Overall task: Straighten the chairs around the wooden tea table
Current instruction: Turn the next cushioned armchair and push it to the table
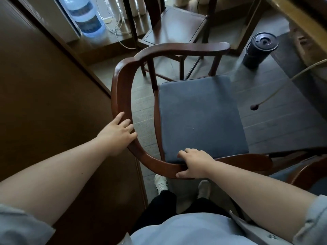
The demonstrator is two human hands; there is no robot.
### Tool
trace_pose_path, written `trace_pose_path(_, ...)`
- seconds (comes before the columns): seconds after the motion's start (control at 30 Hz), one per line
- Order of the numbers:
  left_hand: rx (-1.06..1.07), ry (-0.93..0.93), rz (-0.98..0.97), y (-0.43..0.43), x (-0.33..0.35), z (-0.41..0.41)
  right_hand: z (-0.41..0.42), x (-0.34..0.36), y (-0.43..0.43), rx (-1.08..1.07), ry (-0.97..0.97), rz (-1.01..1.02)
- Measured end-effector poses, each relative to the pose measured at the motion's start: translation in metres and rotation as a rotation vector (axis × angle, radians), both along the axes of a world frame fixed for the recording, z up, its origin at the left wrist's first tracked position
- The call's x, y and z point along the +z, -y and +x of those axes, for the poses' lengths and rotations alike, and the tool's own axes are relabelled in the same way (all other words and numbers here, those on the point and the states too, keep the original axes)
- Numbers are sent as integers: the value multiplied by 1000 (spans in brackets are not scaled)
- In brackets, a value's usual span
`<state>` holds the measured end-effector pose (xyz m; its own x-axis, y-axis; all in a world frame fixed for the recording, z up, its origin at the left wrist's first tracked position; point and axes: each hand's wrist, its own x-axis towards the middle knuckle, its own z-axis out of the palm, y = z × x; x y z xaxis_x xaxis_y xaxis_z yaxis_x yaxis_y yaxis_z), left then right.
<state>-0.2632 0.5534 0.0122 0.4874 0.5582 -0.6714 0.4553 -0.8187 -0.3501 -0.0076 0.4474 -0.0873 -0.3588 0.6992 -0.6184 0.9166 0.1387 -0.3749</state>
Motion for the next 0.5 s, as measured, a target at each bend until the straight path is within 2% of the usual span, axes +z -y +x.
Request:
trace_pose_path(0.2,-125,23,67,-8,-23,-5,13,-21,6,-59,119,-99)
trace_pose_path(0.5,-98,100,64,11,-23,8,42,-15,6,29,167,-143)
